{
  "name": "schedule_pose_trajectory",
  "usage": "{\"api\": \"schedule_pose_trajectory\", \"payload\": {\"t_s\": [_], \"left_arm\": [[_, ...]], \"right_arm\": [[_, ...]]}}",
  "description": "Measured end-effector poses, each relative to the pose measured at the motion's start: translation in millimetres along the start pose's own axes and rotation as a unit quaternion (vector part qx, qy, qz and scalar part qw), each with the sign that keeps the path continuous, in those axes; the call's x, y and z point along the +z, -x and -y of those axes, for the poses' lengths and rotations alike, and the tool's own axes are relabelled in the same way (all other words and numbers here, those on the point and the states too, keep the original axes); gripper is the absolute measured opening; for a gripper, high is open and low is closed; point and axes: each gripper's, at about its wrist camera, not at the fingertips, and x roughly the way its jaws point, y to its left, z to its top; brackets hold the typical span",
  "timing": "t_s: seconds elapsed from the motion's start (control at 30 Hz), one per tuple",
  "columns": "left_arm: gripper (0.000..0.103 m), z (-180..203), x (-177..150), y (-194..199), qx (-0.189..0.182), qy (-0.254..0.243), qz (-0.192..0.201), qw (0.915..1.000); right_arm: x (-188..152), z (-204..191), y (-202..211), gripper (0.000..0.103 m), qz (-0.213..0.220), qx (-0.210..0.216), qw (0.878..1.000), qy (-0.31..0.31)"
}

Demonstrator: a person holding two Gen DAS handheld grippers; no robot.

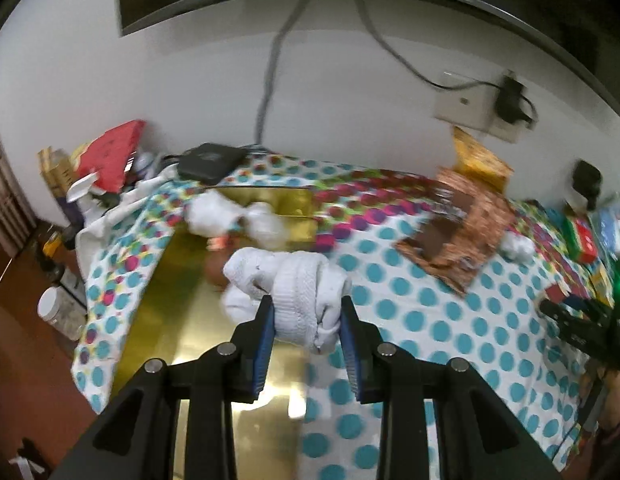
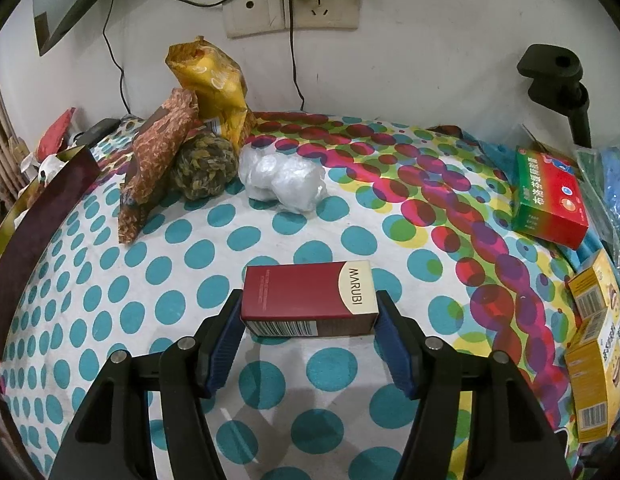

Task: Organize objects
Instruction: 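Carry the rolled sock into the gold tray with the left tool and open it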

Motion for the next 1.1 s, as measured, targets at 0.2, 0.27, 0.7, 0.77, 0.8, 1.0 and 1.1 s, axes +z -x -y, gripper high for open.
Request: {"api": "schedule_pose_trajectory", "payload": {"t_s": [0.2, 0.27, 0.7, 0.77, 0.8, 1.0, 1.1], "left_arm": [[0.031, -45.0, 9.6, -25.6, 0.008, 0.016, -0.025, 0.9995], [0.031, -53.9, 13.6, -37.7, 0.007, 0.013, -0.036, 0.9992], [0.034, -76.1, 31.3, -89.2, 0.026, -0.002, -0.061, 0.9978], [0.034, -79.7, 32.6, -91.3, 0.038, -0.001, -0.063, 0.9973], [0.034, -82.8, 32.3, -93.1, 0.040, 0.003, -0.066, 0.9970], [0.044, -87.3, 27.5, -88.6, 0.046, 0.011, -0.064, 0.9968], [0.047, -86.2, 25.4, -86.1, 0.043, 0.009, -0.066, 0.9969]], "right_arm": [[-0.4, -0.1, 1.2, 0.061, 0.001, -0.004, 1.000, -0.001], [-0.3, 0.2, -0.5, 0.061, -0.004, -0.005, 1.000, -0.001], [0.0, 0.0, -0.9, 0.060, -0.007, -0.018, 1.000, 0.003], [0.0, 0.5, -0.9, 0.060, -0.007, -0.019, 1.000, 0.003], [0.1, 0.4, -0.8, 0.060, -0.007, -0.020, 1.000, 0.003], [0.3, 0.0, -0.9, 0.060, -0.007, -0.021, 1.000, 0.004], [0.2, 0.3, -0.9, 0.060, -0.007, -0.022, 1.000, 0.004]]}}
